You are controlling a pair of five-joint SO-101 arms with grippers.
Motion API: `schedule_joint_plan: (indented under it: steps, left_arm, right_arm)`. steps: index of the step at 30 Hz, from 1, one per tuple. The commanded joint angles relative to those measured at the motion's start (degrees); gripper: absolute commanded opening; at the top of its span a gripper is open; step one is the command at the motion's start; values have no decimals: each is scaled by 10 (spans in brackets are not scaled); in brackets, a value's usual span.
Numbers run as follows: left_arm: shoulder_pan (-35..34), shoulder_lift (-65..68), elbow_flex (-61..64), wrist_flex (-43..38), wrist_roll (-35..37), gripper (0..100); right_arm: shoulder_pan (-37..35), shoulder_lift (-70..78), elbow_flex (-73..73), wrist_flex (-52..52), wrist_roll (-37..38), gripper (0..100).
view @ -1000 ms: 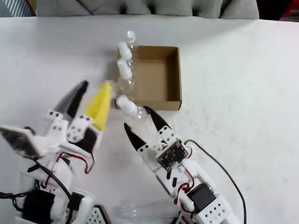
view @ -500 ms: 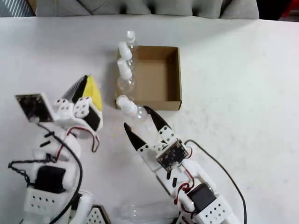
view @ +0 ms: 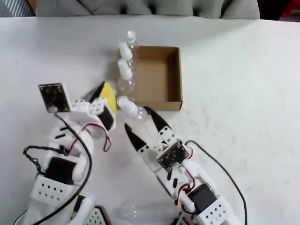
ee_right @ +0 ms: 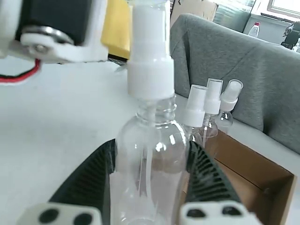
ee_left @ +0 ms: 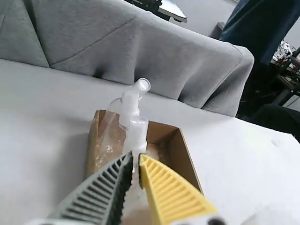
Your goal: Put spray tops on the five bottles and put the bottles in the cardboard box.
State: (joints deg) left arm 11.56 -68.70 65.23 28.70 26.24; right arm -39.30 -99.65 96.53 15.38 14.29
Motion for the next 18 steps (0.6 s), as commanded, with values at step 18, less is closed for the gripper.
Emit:
schedule_joint_plan:
  steps: [18]
  left_arm:
    - [86, 5, 24, 33, -52, 20]
  right_arm:
    - [7, -11, 5, 0, 5, 16]
